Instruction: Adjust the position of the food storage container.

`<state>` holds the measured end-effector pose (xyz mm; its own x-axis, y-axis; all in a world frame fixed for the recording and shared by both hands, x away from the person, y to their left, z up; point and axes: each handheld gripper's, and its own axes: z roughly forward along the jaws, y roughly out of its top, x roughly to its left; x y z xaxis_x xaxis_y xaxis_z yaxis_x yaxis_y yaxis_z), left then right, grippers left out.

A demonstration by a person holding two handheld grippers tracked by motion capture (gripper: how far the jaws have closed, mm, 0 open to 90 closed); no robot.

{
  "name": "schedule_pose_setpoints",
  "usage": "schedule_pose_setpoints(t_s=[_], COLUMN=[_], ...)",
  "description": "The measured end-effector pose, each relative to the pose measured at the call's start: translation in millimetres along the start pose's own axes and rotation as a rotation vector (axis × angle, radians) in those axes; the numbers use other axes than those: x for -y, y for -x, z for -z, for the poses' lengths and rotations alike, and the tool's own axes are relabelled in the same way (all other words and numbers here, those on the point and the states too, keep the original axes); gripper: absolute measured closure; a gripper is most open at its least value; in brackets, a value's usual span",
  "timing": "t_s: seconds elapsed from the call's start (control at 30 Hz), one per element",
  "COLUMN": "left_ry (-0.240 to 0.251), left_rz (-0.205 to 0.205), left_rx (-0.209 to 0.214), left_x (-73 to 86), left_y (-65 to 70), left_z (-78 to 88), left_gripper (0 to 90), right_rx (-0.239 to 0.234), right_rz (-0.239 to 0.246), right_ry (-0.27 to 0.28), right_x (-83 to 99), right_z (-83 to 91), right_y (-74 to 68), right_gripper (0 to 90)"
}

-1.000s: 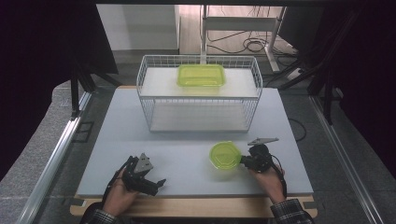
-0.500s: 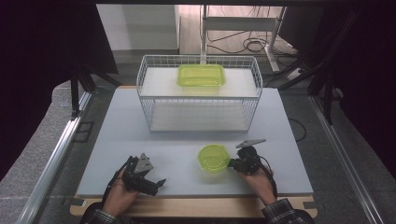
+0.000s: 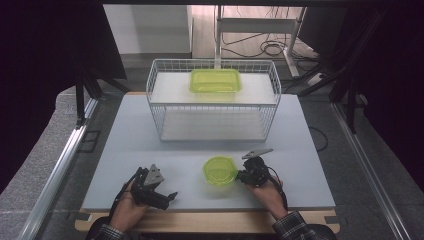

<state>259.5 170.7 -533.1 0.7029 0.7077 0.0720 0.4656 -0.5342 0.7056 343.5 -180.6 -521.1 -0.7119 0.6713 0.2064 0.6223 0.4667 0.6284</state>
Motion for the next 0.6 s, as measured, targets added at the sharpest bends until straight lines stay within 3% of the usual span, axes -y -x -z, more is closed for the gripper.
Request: schedule_pose_setpoints(t_s=[0.27, 0.6], left_ry=[0.003, -0.009], left_rz=[0.017, 0.024], left_rx=[0.003, 0.001], left_x=[-0.5, -0.9], left_y=[0.3, 0.7], left_z=[1.5, 2.0], left_gripper=[1.0, 2.0], right_rx=[0.041, 0.101], right_rz=[0.002, 0.072], right_ry=[0.024, 0.059], right_x=[0.9, 3.9], right_z=[14.4, 35.5], right_y=[7.6, 6.9], right_gripper=[80.5, 61.6])
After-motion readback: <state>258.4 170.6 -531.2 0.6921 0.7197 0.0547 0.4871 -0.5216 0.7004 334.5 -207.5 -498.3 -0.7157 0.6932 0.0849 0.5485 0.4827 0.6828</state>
